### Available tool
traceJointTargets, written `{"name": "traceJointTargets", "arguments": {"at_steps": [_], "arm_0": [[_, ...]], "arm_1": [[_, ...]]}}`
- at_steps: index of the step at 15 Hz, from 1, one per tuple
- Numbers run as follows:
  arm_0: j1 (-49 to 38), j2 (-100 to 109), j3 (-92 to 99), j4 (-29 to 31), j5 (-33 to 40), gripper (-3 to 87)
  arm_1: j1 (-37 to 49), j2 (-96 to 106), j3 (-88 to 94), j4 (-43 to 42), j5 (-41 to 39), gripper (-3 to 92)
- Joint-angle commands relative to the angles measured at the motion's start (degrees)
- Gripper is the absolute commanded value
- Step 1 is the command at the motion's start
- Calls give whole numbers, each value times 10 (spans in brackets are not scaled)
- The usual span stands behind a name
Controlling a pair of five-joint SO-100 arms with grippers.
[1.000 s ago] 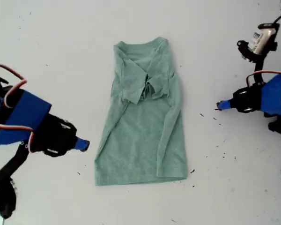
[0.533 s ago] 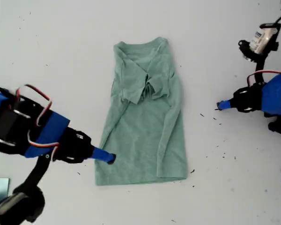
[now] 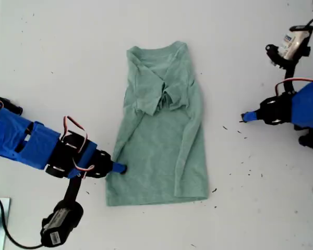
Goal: Fold t shirt
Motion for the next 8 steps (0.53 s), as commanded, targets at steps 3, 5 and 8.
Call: {"name": "traceJointTargets", "arguments": {"at_steps": [3, 5, 8], "arm_0": [[22, -5, -24, -35, -49, 59], [33, 46, -2, -25, -106, -1], [37, 76, 67, -100, -129, -1]], "arm_1": [[-7, 12, 25, 5, -4, 24], [-7, 13, 25, 5, -4, 24], [-7, 15, 25, 6, -5, 24]]}}
